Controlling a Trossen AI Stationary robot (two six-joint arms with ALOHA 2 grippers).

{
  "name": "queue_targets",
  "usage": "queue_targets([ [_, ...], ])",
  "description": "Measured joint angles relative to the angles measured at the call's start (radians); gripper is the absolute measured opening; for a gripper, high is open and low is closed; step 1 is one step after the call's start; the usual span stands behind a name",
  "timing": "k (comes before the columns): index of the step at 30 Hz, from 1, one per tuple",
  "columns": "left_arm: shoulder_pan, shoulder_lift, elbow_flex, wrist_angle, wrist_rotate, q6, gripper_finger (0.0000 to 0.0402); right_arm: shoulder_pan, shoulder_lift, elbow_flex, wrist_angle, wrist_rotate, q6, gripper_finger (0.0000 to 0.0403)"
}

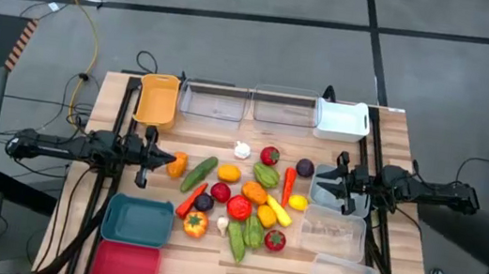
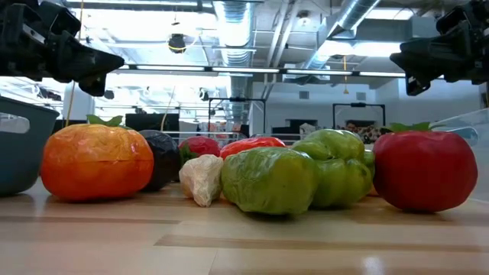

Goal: Sort produce into baskets
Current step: Put the brown potato into the yellow bin

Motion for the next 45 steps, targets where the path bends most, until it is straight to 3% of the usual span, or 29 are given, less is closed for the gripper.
queue_targets([
  [10,0.0,0.0,0.0,0.016,-0.124,-0.053,0.0041,0.0,0.0,0.0,0.0,0.0,0.0,0.0134],
  [15,0.0,0.0,0.0,0.025,-0.188,-0.068,0.0095,0.0,0.0,0.0,0.0,0.0,0.0,0.0134],
  [30,0.0,0.0,0.0,0.025,-0.199,-0.122,0.026,0.0,0.0,0.0,0.0,0.0,0.0,0.0134],
  [35,0.0,0.0,0.0,0.025,-0.22,-0.122,0.028,0.0,0.0,0.0,0.0,0.0,0.0,0.0134],
  [45,0.0,0.0,0.053,-0.004,-0.278,-0.18,0.0281,0.0,0.0,0.0,0.0,0.0,0.0,0.0134],
])
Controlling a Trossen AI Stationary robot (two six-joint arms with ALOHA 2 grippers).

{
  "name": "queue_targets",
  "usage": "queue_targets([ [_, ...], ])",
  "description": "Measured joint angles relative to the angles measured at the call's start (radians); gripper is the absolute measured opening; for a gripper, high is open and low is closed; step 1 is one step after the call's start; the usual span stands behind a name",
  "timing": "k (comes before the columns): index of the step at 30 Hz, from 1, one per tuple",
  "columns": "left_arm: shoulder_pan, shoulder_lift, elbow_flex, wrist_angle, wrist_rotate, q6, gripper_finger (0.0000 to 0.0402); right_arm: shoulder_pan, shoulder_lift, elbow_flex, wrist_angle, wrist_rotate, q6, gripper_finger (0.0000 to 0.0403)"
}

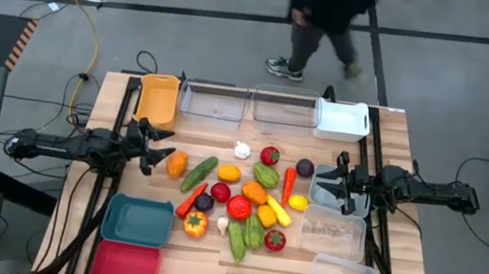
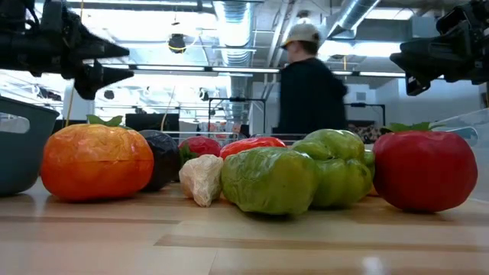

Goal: Sort produce into baskets
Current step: Put the brown potato into the yellow bin

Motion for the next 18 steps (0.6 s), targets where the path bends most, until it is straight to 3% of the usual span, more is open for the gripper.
queue_targets([
  [9,0.0,0.061,0.127,-0.087,-0.086,-0.001,0.0281,0.0,0.0,0.0,0.0,0.0,0.0,0.0134],
  [18,0.0,0.291,0.363,-0.359,-0.153,-0.029,0.0281,0.0,0.0,0.0,0.0,0.0,0.0,0.0134],
])
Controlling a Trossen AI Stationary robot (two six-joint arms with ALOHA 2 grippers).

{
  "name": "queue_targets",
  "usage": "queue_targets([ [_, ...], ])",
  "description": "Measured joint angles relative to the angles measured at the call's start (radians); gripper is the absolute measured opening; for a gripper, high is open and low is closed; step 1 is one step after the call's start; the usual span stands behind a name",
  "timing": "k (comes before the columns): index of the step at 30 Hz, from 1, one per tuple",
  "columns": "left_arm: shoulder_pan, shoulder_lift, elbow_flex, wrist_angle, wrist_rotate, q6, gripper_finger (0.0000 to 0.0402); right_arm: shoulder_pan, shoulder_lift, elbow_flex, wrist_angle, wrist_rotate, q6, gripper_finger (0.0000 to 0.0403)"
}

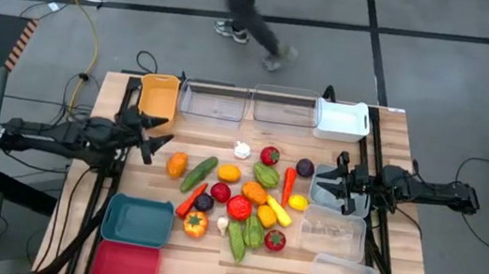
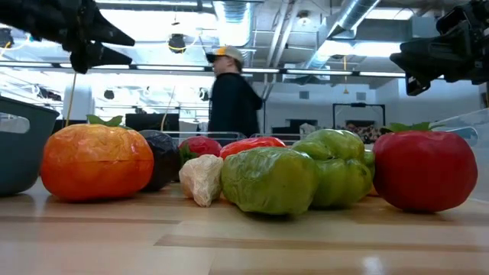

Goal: Sort produce into baskets
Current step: Put the brown potato into the yellow bin

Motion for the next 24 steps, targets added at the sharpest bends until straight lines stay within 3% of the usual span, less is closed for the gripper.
queue_targets([
  [6,0.0,0.181,0.173,-0.173,-0.001,-0.002,0.0281,0.0,0.0,0.0,0.0,0.0,0.0,0.0134],
  [12,0.0,0.298,0.285,-0.222,0.001,0.031,0.0281,0.0,0.0,0.0,0.0,0.0,0.0,0.0134],
  [24,0.0,0.339,0.324,-0.223,0.029,0.047,0.0281,0.0,0.0,0.0,0.0,0.0,0.0,0.0134],
])
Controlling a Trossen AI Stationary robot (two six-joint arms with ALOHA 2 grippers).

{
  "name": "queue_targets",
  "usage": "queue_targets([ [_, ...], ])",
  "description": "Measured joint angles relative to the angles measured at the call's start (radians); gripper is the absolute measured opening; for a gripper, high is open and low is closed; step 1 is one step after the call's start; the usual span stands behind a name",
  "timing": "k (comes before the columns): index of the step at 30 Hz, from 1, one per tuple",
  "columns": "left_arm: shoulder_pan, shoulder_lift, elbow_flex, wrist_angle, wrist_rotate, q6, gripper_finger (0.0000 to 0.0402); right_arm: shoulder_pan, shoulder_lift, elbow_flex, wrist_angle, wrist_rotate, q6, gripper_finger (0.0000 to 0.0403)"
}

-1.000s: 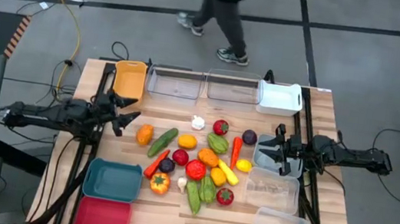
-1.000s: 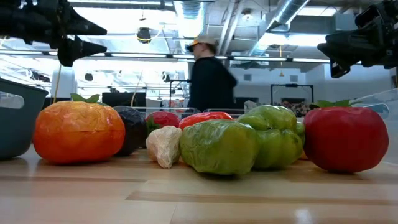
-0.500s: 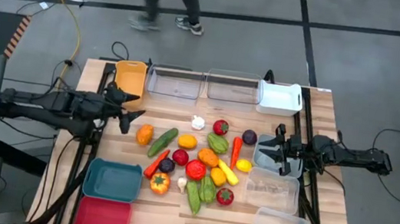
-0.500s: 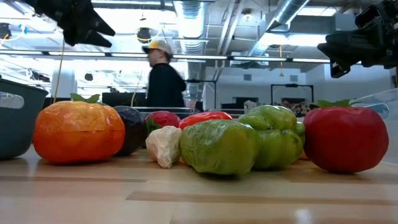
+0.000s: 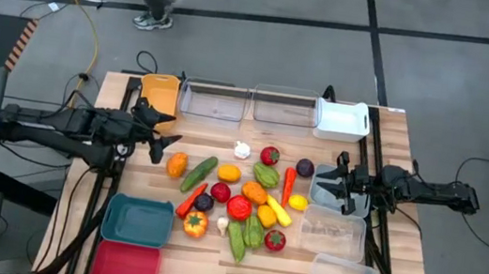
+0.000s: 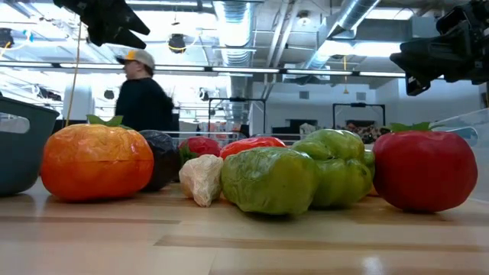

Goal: Sort produce into baskets
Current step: Put the brown potato into the yellow bin

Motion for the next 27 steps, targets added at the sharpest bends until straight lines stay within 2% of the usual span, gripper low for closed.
queue_targets([
  [8,0.0,0.0,0.0,0.0,0.001,0.007,0.0296,0.0,0.0,0.0,0.0,0.0,0.0,0.0134],
  [19,0.0,0.0,0.0,0.002,0.022,-0.005,0.0394,0.0,0.0,0.0,0.0,0.0,0.0,0.0134],
  [24,0.0,0.0,0.0,0.002,0.078,-0.01,0.0395,0.0,0.0,0.0,0.0,0.0,0.0,0.0134],
  [27,0.0,0.0,0.0,0.001,0.078,-0.023,0.0394,0.0,0.0,0.0,0.0,0.0,0.0,0.0134],
])
